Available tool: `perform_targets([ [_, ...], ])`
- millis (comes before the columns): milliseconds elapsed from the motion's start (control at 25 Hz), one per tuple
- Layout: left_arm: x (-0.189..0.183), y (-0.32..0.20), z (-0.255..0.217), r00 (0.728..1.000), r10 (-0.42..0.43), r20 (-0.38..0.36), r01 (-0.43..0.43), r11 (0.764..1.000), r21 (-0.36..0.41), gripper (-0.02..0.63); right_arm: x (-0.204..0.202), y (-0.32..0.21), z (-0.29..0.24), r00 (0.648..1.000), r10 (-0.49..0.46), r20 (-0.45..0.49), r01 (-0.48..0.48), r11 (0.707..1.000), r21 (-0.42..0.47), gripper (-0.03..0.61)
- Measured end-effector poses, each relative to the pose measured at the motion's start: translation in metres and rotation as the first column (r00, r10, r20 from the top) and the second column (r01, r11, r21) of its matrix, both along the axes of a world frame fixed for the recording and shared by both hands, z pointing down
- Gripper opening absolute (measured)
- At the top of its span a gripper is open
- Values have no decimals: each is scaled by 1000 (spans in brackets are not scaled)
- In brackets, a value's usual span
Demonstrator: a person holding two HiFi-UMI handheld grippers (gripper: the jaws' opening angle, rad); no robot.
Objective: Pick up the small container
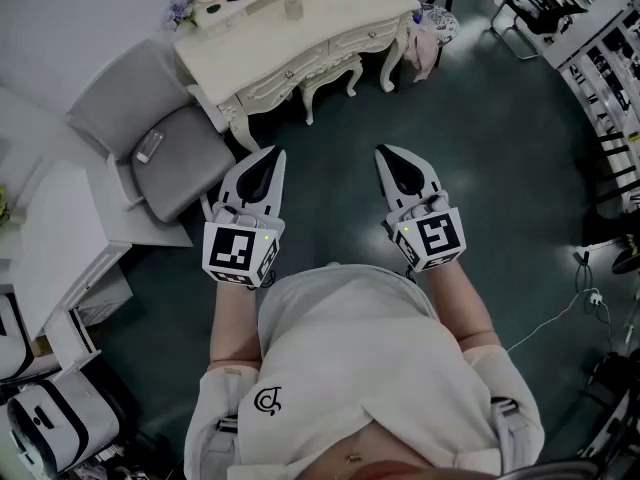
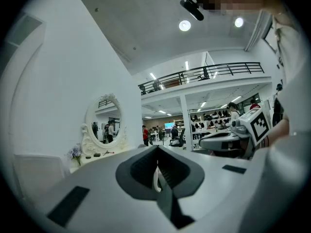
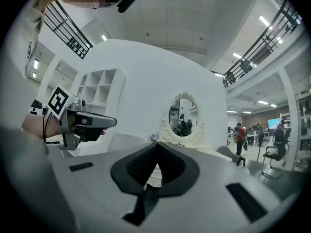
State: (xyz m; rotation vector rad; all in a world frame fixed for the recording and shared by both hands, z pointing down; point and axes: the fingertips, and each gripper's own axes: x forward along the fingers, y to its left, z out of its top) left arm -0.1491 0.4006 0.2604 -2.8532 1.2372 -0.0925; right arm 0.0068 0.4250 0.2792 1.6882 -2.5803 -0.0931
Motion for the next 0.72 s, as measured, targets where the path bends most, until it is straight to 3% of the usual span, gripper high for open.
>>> perform_targets([
  [720,5,-17,9,999,11,-34,-13,999,-46,14,0,-18,8,999,-4,39,6,999,-45,6],
])
